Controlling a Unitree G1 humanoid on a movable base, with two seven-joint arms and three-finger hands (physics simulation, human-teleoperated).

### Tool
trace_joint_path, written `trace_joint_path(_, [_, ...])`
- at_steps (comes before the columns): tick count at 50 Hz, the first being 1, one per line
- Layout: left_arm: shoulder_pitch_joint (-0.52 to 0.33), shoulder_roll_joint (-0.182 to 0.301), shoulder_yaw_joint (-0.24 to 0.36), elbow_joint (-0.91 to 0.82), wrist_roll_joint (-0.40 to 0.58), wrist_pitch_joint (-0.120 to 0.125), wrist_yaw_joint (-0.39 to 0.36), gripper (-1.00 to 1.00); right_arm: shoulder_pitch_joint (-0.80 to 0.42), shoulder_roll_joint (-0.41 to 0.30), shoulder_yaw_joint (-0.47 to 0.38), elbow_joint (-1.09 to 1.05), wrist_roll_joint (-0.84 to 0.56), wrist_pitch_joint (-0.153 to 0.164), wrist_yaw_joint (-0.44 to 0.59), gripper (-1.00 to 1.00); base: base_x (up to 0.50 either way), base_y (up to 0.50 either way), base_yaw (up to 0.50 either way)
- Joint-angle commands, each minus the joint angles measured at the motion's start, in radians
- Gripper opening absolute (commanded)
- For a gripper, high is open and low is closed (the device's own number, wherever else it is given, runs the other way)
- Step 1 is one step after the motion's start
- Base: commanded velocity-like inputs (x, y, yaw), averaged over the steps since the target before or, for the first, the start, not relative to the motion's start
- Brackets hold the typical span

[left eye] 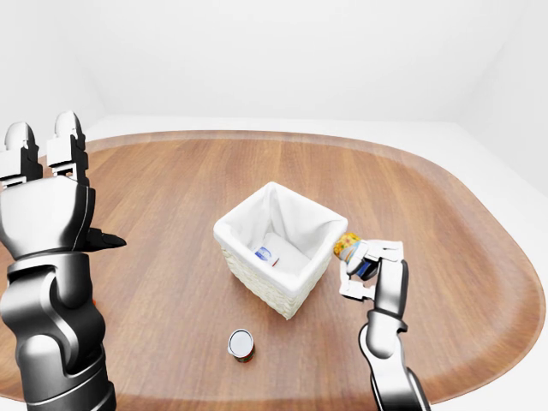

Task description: Pick up the alphabet soup and the cream cheese box, and put them in the basket.

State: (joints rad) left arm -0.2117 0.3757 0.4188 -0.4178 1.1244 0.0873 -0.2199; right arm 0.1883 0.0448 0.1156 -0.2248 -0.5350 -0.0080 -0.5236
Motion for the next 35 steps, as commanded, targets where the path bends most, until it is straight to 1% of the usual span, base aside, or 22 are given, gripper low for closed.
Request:
trace_joint_path(1, [0.0, 0.011, -0.006, 0.002, -0.023, 0.0, 0.001, 1.0, -0.096, 0.013, 0.044, -0.129, -0.04, 0.095, 0.0, -1.0, 0.0, 0.0, 0.0])
trace_joint_path(4, [0.0, 0.012, -0.005, 0.004, -0.025, 0.0, 0.0, 1.0, -0.122, 0.017, 0.06, -0.154, -0.065, 0.095, 0.0, -1.0, 0.0, 0.0, 0.0])
trace_joint_path(9, [0.0, 0.012, -0.004, 0.002, -0.024, 0.0, -0.003, 1.0, -0.21, 0.03, 0.076, -0.175, -0.146, 0.095, 0.0, -1.0, 0.0, 0.0, 0.0])
trace_joint_path(10, [0.0, 0.012, -0.004, 0.002, -0.024, 0.0, -0.003, 1.0, -0.211, 0.031, 0.076, -0.175, -0.147, 0.095, 0.0, -1.0, 0.0, 0.0, 0.0])
trace_joint_path(11, [-0.002, 0.013, -0.005, 0.004, -0.024, 0.0, -0.004, 1.0, -0.238, 0.036, 0.085, -0.167, -0.201, 0.095, 0.0, -1.0, 0.0, 0.0, 0.0])
trace_joint_path(14, [-0.001, 0.013, -0.005, 0.003, -0.026, 0.0, -0.003, 1.0, -0.286, 0.039, 0.104, -0.149, -0.301, 0.095, 0.011, -1.0, 0.0, 0.0, 0.0])
trace_joint_path(17, [-0.001, 0.014, -0.005, 0.004, -0.023, 0.0, -0.007, 1.0, -0.319, 0.049, 0.106, -0.129, -0.356, 0.095, 0.036, -1.0, 0.0, 0.0, 0.0])
trace_joint_path(18, [-0.001, 0.014, -0.005, 0.003, -0.022, 0.0, -0.008, 1.0, -0.331, 0.058, 0.099, -0.117, -0.367, 0.095, 0.033, -1.0, 0.0, 0.0, 0.0])
trace_joint_path(21, [0.0, 0.014, -0.004, 0.001, -0.023, 0.0, -0.009, 1.0, -0.364, 0.053, 0.115, -0.059, -0.445, 0.095, 0.044, -1.0, 0.0, 0.0, 0.0])
trace_joint_path(24, [-0.001, 0.014, -0.004, 0.003, -0.024, 0.0, -0.01, 1.0, -0.386, 0.058, 0.105, -0.012, -0.477, 0.095, 0.044, -1.0, 0.0, 0.0, 0.0])
trace_joint_path(28, [-0.002, 0.015, -0.003, 0.002, -0.027, 0.0, -0.011, 1.0, -0.407, 0.069, 0.117, 0.035, -0.55, 0.095, 0.058, -1.0, 0.0, 0.0, 0.0])
trace_joint_path(32, [-0.002, 0.016, -0.003, 0.003, -0.029, 0.0, -0.012, 1.0, -0.451, 0.067, 0.112, 0.165, -0.613, 0.095, 0.036, -1.0, 0.0, 0.0, 0.0])
trace_joint_path(35, [-0.003, 0.016, -0.002, 0.0, -0.032, 0.0, -0.012, 1.0, -0.456, 0.079, 0.119, 0.206, -0.66, 0.095, 0.055, -1.0, 0.0, 0.0, 0.0])
